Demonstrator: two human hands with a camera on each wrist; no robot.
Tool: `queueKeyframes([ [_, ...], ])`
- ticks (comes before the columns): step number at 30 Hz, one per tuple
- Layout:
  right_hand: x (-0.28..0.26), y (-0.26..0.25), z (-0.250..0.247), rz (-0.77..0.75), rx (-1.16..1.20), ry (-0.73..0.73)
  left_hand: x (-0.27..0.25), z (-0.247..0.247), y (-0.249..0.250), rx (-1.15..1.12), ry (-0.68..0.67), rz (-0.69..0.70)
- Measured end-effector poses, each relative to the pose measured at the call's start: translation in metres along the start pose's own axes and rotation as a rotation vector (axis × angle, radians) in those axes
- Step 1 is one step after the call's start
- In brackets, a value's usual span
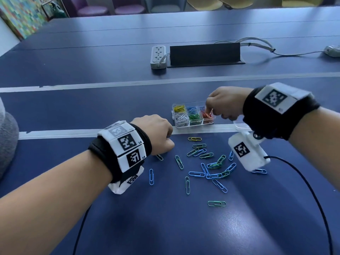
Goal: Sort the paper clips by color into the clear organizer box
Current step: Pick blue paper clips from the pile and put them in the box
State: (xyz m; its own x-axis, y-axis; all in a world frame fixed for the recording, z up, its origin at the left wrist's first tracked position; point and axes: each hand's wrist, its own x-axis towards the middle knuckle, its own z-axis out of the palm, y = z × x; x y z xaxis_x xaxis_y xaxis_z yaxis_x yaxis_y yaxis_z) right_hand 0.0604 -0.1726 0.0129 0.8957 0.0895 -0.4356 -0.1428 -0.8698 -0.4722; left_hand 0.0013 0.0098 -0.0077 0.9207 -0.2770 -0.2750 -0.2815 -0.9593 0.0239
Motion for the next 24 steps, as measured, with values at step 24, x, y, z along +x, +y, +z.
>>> queueKeyframes([
  [24,0.047,-0.028,-0.013,-0.171,-0.543,-0.036,0.024,-0.018,-0.010,-0.227,-0.077,-0.019],
])
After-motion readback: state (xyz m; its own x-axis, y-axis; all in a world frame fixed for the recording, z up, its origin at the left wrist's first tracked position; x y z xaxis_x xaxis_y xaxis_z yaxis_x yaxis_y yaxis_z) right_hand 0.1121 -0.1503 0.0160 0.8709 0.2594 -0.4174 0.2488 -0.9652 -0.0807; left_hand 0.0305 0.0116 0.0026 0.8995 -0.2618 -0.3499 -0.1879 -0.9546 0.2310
